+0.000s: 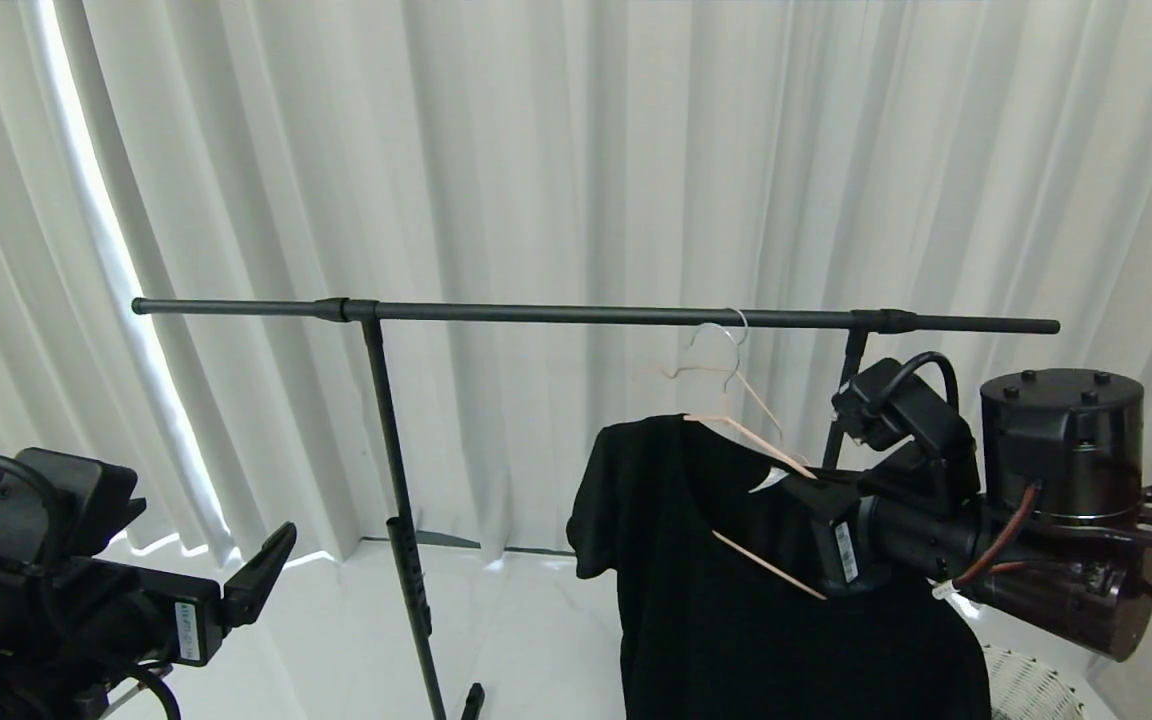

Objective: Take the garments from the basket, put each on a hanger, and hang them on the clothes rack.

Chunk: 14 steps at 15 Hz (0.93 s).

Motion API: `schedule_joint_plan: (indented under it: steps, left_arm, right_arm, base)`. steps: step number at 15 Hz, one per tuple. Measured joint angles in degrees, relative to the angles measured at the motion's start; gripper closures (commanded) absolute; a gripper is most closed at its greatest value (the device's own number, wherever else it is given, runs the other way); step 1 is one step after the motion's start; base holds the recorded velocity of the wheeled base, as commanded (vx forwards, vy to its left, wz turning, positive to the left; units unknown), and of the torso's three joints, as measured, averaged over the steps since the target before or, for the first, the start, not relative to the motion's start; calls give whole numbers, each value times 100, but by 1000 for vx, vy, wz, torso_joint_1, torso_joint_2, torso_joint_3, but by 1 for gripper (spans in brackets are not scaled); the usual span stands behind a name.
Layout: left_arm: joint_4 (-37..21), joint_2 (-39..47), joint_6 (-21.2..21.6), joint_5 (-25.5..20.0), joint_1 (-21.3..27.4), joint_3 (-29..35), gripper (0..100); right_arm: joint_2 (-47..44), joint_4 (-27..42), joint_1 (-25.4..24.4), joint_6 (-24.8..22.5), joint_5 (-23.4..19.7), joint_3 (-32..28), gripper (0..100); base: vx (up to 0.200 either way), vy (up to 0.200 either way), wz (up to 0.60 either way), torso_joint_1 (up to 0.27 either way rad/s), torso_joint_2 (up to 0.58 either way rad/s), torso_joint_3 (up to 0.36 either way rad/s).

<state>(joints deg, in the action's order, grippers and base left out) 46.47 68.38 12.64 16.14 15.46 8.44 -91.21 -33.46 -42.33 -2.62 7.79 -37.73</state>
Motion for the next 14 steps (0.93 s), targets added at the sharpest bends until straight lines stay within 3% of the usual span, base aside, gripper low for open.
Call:
schedule_joint_plan:
  steps: [9, 14]
  left_arm:
    - [0, 9, 7, 0, 72, -6, 0]
    - [2, 15, 9, 9, 229, -20, 0]
  right_arm:
    - [-189, -26, -152, 16, 33, -234, 100]
    - [-189, -33, -150, 33, 135, -227, 100]
  base:
    - [200, 0, 0, 1, 2, 3]
    - [0, 0, 0, 0, 0, 0]
